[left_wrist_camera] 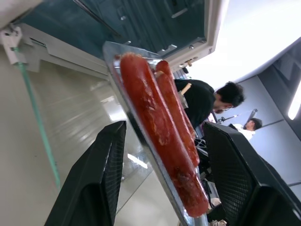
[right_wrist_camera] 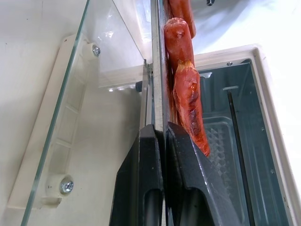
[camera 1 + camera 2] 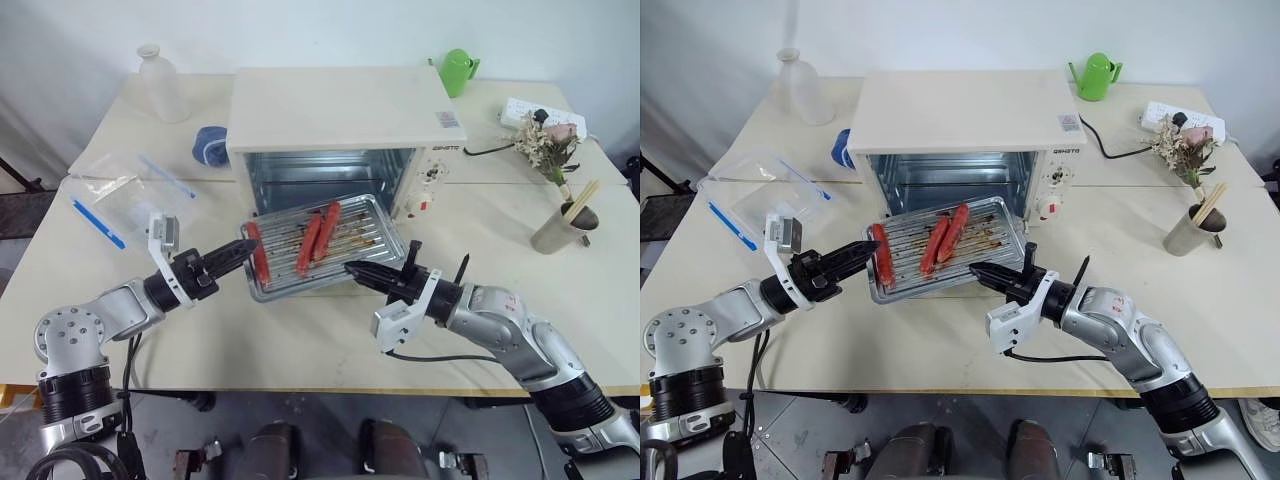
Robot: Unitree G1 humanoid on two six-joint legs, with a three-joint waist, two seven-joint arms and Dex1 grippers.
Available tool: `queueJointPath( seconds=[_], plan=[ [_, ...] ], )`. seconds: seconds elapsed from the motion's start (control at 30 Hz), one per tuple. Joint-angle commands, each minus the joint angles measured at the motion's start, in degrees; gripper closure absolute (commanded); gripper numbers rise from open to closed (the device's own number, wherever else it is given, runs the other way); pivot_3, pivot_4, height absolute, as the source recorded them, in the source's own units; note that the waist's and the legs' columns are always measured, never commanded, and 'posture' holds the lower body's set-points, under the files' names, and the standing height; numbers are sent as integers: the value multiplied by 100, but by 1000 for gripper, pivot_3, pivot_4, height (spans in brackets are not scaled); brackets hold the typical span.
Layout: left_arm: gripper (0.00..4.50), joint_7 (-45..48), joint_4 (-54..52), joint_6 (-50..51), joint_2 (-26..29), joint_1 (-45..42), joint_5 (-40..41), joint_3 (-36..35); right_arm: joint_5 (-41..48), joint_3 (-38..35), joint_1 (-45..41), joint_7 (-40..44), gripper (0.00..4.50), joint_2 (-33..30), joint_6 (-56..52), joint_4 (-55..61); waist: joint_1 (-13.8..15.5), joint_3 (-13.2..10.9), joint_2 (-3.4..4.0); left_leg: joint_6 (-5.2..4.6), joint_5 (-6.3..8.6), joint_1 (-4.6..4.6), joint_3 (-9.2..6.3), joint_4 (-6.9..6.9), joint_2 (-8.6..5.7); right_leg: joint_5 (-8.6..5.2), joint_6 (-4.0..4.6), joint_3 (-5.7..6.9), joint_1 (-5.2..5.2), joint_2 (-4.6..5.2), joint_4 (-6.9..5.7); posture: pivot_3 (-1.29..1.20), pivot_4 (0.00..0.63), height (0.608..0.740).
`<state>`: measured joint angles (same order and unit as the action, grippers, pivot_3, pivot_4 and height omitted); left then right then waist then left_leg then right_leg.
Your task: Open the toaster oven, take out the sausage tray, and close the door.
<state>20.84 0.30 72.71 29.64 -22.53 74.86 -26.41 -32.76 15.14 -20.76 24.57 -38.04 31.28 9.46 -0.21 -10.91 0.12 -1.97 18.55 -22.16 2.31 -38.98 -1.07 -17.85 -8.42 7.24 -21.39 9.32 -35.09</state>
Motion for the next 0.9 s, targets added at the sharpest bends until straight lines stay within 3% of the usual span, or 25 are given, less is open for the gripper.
queueJointPath(
  seconds=[0.03, 0.47, 0.9],
  plan=[
    [1797, -188, -118, 64, 66, 10, 154, -40, 141, -167, -120, -93, 4500, 37, 73, 107, 0, 0, 0, 0, 0, 0, 0, 0, 0, 0, 0, 0, 0, 0, 0, 0, 150, 740],
    [1797, -723, 26, 248, 183, 55, 361, -103, 134, -192, -117, -129, 4500, 36, 104, 94, 0, 0, 0, 0, 0, 0, 0, 0, 0, 0, 0, -1, 0, 0, 0, 0, 150, 740],
    [1797, -496, 218, 257, 579, 302, 333, -269, 129, -194, -153, -144, 4500, 29, 136, 13, -10, 0, 0, 0, 0, 0, 0, 1, 2, 0, 0, -1, -1, -2, 0, 0, 150, 740]
  ],
)
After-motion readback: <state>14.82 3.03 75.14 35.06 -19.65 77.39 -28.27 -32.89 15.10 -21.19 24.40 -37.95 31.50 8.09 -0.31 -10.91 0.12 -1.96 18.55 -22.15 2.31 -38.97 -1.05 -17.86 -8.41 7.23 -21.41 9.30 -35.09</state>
